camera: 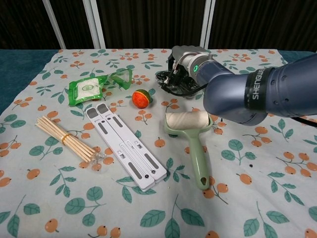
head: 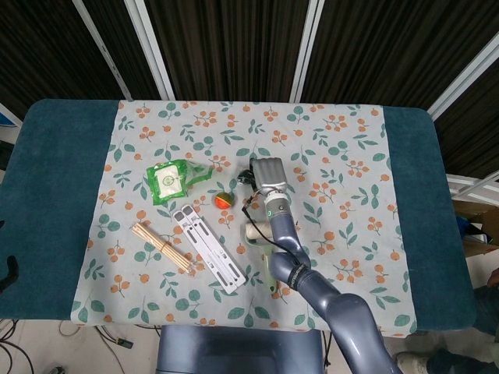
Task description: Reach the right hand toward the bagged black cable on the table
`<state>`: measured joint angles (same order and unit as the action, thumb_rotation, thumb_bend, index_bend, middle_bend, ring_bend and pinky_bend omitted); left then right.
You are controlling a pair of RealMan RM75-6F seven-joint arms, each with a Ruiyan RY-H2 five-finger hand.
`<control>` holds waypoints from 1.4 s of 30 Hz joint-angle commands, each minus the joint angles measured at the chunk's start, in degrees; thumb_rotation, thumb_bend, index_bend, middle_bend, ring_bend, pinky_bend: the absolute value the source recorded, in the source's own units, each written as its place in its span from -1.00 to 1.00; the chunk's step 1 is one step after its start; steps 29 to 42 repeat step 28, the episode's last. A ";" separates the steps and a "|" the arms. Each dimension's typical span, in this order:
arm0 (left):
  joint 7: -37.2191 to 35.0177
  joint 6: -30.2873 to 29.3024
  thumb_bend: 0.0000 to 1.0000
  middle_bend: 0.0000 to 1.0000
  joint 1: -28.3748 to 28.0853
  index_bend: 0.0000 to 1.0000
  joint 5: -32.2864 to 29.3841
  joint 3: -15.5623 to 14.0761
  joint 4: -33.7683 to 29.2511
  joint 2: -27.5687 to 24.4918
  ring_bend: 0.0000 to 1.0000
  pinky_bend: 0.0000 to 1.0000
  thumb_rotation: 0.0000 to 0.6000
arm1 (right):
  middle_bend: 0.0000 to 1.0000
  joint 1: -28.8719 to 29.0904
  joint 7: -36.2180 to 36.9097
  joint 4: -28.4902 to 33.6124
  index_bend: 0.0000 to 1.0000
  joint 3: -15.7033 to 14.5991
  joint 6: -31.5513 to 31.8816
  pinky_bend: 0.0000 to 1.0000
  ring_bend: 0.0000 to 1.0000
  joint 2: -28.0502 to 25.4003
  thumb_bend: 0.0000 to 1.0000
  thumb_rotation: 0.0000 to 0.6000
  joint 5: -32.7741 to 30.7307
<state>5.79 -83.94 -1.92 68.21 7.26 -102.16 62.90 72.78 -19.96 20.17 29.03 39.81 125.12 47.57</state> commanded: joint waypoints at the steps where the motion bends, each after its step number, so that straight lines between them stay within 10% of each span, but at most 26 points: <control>1: 0.03 -0.02 0.09 -1.00 -0.02 -0.76 -0.01 0.03 0.00 0.03 -1.00 -0.98 1.00 | 0.11 -2.60 3.72 6.11 -0.05 0.60 3.68 -0.19 0.18 -3.73 -0.07 1.00 1.47; 16: 0.83 -0.69 0.09 -1.00 0.10 -0.76 -0.05 0.05 -0.41 0.47 -1.00 -0.98 1.00 | 0.09 -24.96 16.55 61.99 -0.05 9.27 11.93 -0.20 0.15 -34.12 -0.07 1.00 -6.02; 28: 1.18 -1.23 0.09 -1.00 0.25 -0.76 0.05 0.11 -0.54 0.64 -1.00 -0.98 1.00 | 0.09 -33.45 28.15 77.02 -0.05 14.11 7.07 -0.20 0.15 -48.99 -0.07 1.00 -7.49; 42: 1.18 -1.23 0.09 -1.00 0.25 -0.76 0.05 0.11 -0.54 0.64 -1.00 -0.98 1.00 | 0.09 -33.45 28.15 77.02 -0.05 14.11 7.07 -0.20 0.15 -48.99 -0.07 1.00 -7.49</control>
